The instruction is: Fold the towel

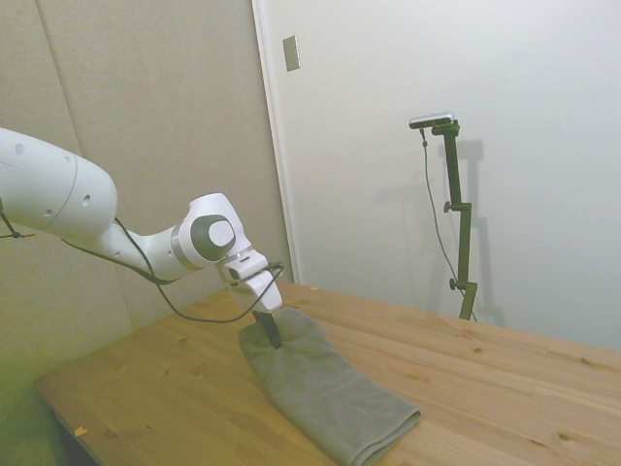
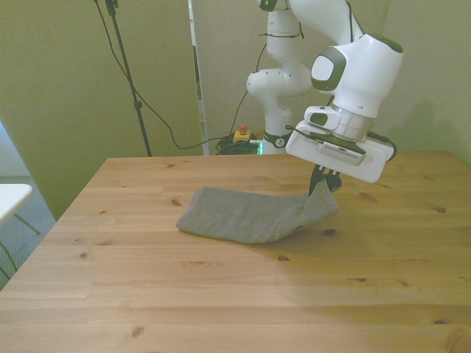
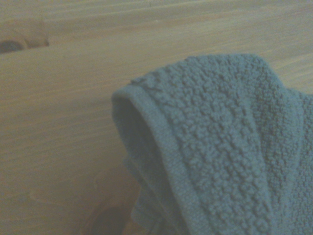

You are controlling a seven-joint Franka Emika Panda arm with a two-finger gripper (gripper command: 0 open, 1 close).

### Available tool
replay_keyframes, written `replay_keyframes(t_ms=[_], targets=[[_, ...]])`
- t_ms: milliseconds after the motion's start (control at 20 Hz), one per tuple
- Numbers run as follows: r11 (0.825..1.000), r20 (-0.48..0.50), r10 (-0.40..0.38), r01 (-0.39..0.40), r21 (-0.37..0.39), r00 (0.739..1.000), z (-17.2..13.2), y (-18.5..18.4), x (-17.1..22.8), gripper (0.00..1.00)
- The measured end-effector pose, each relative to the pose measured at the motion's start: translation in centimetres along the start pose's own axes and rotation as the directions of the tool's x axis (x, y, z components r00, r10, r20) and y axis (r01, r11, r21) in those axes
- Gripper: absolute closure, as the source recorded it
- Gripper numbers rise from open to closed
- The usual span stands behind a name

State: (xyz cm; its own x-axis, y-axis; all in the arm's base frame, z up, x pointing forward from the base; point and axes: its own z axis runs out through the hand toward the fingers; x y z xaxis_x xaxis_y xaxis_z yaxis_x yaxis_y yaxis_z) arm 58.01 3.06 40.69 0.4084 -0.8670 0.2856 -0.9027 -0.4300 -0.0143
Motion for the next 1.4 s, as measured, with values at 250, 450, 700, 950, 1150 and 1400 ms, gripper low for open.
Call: replay_keyframes(t_ms=[250, 450, 700, 950, 1150, 1400], targets=[[0.998, 0.086, 0.0, -0.006, 0.066, 0.996, -0.5, 0.6, 1.4, 1.0], [0.996, 0.112, 0.001, -0.011, 0.087, 0.994, -1.1, 1.4, 2.0, 1.0], [0.991, 0.168, 0.008, -0.031, 0.133, 0.986, -2.3, 2.7, 2.9, 1.0], [0.983, 0.217, 0.029, -0.067, 0.17, 0.976, -2.3, 5.1, 5.7, 1.0], [0.976, 0.247, 0.049, -0.099, 0.192, 0.968, -2.1, 7.2, 7.9, 1.0], [0.973, 0.244, 0.073, -0.122, 0.196, 0.967, -2.3, 9.2, 9.7, 1.0]])
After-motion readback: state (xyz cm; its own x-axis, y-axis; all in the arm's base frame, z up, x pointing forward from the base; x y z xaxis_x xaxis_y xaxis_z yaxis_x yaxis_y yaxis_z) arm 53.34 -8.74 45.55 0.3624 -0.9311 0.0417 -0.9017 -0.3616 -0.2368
